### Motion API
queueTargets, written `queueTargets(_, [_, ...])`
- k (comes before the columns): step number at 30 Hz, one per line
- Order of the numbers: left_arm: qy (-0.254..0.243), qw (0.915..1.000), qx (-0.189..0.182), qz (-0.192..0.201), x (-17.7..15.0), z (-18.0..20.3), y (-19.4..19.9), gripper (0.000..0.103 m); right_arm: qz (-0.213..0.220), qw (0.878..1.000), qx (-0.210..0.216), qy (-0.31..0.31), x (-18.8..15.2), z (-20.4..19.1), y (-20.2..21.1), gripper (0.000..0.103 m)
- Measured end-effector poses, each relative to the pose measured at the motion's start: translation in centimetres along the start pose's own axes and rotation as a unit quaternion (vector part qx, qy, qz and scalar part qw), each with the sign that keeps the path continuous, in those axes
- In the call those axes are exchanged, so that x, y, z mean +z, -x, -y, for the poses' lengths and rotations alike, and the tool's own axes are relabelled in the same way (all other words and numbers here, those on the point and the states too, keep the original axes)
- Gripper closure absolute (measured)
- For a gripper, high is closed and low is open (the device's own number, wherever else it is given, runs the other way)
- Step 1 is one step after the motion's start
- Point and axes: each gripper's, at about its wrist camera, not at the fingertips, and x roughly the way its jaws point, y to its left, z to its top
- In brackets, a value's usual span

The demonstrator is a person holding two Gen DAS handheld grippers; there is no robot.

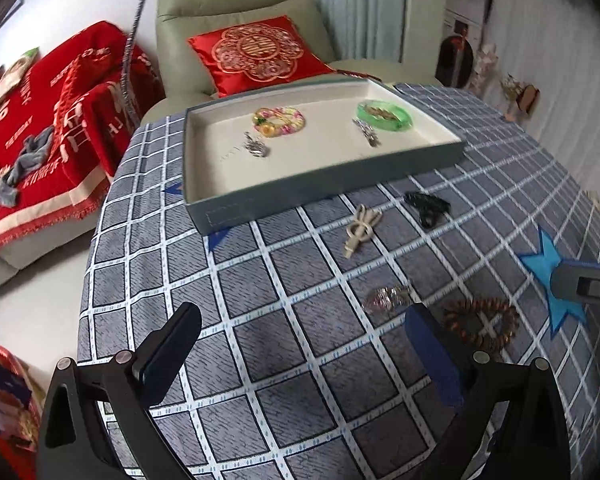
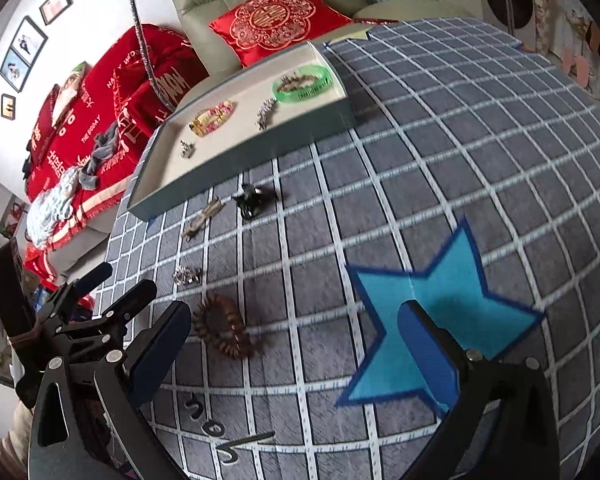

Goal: Organize jewelry
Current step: 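Grasp the silver crown brooch with the left tool while the right tool grasps the brown coil hair tie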

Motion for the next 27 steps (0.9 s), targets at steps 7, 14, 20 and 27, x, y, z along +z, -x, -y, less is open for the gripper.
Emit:
queueTargets(7, [-0.022, 0.9995, 0.001, -0.022, -0.3, 0.8, -1.6, 0.0, -0.004, 1.0, -0.012, 0.028, -0.6, -0.8, -0.2, 0.0])
queueTargets(14, [-0.009, 0.9995, 0.004, -0.03, 0.1, 1.3, -2.8, 0.0, -0.008, 0.999, -0.014, 0.04, -0.9, -1.5, -0.5, 0.0])
queueTargets(20, [0.011, 0.9995, 0.007, -0.028, 0.4, 1.3, -3.2, 0.0, -0.007, 0.998, -0.02, 0.054, -1.0, -2.1, -1.0, 0.002])
queueTargets(27, [0.018, 0.9996, 0.0, -0.023, 0.6, 1.3, -3.4, 0.001, -0.016, 0.996, -0.029, 0.085, -1.3, -3.2, -2.3, 0.023])
